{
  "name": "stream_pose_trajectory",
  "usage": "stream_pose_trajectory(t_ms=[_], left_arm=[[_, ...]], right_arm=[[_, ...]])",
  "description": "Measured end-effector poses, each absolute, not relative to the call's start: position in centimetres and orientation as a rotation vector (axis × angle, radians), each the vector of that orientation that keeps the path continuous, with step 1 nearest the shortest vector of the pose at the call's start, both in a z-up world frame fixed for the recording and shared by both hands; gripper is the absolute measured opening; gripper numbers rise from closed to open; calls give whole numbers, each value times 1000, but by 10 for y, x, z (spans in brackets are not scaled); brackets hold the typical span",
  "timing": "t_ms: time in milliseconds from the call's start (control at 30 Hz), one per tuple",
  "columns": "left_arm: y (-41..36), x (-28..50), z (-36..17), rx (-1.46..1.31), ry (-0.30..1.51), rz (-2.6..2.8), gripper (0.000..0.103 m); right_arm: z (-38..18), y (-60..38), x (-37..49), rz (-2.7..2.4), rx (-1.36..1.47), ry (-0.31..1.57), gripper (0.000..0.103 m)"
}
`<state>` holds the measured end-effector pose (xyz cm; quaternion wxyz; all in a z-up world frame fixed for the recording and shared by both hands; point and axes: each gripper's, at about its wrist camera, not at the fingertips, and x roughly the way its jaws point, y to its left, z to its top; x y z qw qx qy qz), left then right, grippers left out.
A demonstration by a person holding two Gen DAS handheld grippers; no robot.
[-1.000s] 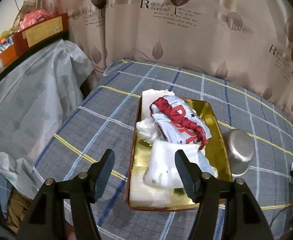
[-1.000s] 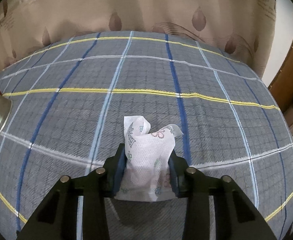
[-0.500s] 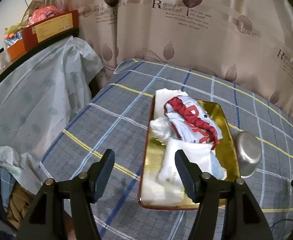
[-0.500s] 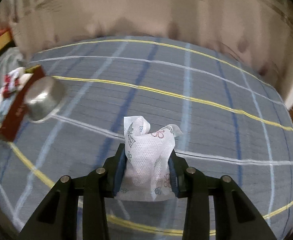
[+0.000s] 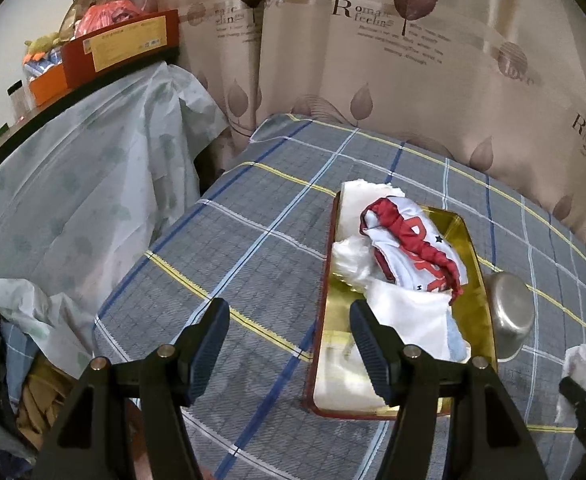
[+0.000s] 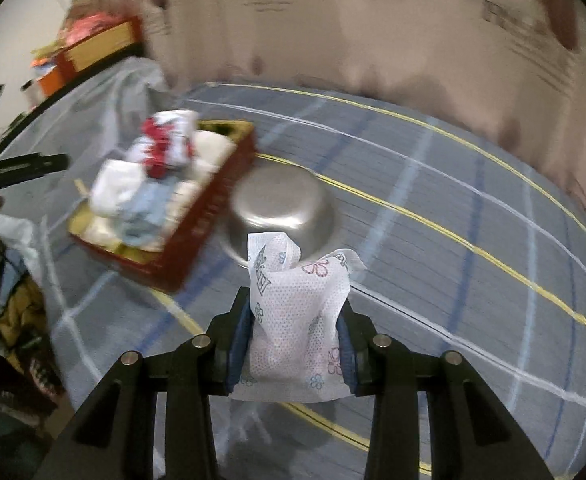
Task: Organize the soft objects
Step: 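Carry the floral pad into the gold tray and open the right tool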
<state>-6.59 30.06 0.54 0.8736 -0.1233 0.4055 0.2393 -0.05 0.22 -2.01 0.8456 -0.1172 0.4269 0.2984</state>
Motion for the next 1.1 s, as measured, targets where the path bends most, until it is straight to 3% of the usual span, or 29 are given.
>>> stream_pose_trajectory(t_ms=[467, 1100], left_arm=[[321, -73, 5, -293, 866, 534, 64], [332, -76, 2, -335, 878, 542, 64]], right_arm=[[-10, 106, 5, 798, -275, 876, 35], [-45, 175, 33, 823, -286, 952, 35]])
